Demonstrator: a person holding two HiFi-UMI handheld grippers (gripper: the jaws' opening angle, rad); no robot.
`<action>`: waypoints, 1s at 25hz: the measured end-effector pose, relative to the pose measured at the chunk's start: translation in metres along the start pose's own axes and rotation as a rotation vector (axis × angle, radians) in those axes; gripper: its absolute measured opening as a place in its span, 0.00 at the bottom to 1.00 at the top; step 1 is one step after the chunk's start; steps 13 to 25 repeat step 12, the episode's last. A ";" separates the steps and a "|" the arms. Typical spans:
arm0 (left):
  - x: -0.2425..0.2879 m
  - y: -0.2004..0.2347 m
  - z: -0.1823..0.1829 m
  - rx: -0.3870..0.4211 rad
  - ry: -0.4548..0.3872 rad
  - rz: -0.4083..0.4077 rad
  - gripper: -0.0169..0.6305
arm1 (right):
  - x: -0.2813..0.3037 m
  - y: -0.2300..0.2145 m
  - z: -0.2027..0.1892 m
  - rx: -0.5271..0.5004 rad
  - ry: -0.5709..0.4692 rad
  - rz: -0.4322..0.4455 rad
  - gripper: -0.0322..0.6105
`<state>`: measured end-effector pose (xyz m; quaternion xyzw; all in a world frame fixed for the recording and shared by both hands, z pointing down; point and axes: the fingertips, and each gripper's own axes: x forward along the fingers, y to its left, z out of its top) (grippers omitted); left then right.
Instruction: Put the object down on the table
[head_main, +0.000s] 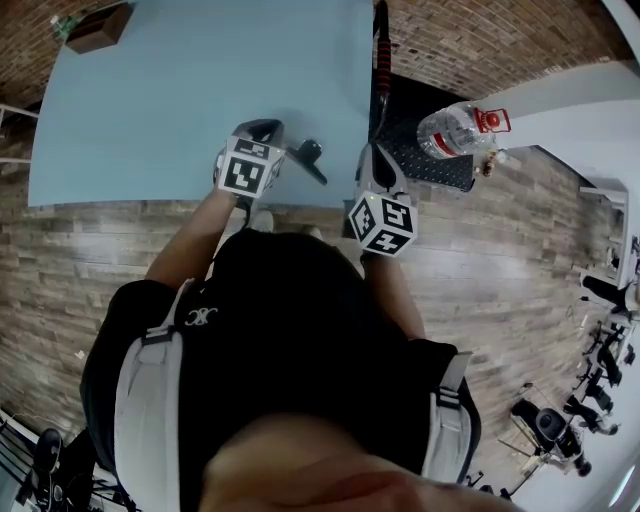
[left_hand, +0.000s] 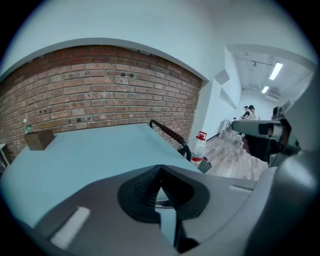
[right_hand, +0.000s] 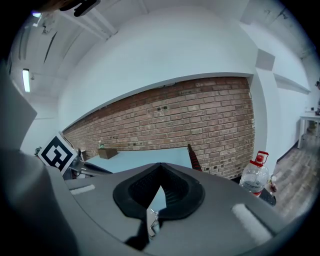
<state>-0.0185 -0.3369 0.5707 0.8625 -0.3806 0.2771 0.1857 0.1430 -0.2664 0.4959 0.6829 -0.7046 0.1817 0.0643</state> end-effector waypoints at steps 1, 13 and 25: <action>-0.001 -0.001 0.002 0.001 -0.005 0.005 0.03 | 0.000 -0.002 0.002 0.001 -0.005 0.000 0.07; -0.007 -0.012 -0.006 -0.005 -0.003 0.042 0.03 | -0.006 -0.013 0.004 0.002 -0.009 0.028 0.07; -0.007 -0.012 -0.006 -0.005 -0.003 0.042 0.03 | -0.006 -0.013 0.004 0.002 -0.009 0.028 0.07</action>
